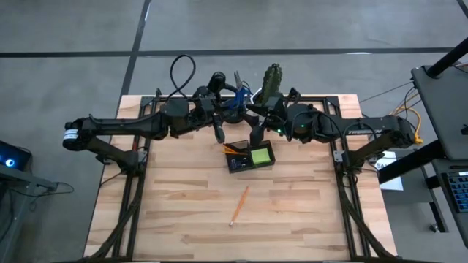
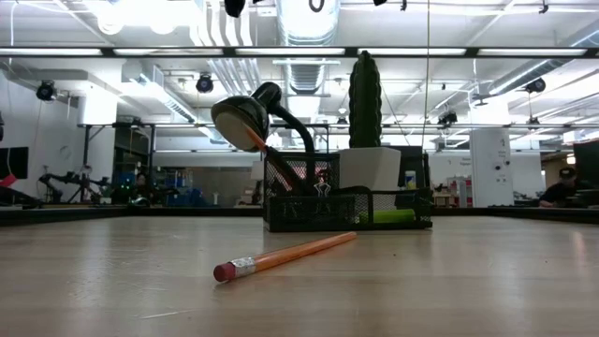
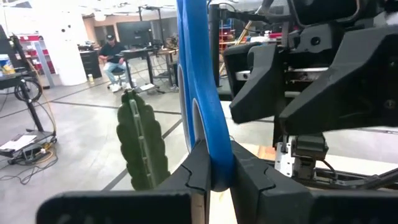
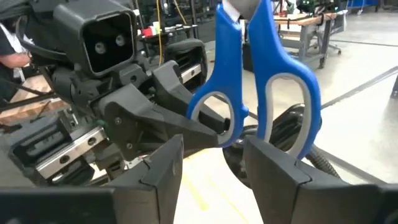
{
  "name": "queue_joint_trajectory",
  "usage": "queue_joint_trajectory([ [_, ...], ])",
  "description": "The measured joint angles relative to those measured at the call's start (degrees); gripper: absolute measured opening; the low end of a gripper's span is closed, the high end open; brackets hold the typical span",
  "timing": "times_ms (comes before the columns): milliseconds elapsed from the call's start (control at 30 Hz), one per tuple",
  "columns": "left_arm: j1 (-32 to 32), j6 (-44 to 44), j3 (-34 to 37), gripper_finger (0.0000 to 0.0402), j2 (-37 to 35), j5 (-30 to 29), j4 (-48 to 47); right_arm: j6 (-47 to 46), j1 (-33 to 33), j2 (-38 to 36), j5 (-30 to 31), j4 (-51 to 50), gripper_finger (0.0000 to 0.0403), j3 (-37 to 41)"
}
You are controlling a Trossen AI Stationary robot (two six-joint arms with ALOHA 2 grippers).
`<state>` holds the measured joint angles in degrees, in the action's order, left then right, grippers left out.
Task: Pick and place office supplies into organizer
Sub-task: Put the blue scissors into the desk organizer
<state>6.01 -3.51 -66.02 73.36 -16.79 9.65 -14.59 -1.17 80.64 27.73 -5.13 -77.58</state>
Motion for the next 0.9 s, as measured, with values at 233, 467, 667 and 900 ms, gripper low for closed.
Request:
queue_joint_trajectory([
  [233,0.04,3.19,0.00,0.0018,-0.82,-0.08,-3.72,7.19,-0.66,-1.35,-5.36,-0.11,0.0161,0.02],
  [467,0.41,9.37,0.00,0.0017,-3.42,0.55,-9.63,21.57,-4.45,-5.64,-5.34,-0.85,0.0158,0.00],
  [667,0.75,15.09,-0.02,0.0017,-6.52,4.51,-12.24,38.71,-8.36,-7.61,-1.38,-5.17,0.0153,0.00],
  [900,1.79,23.29,-0.02,0.0017,-8.06,9.92,-12.37,64.51,-12.61,-5.83,10.54,-6.48,0.0174,0.00],
])
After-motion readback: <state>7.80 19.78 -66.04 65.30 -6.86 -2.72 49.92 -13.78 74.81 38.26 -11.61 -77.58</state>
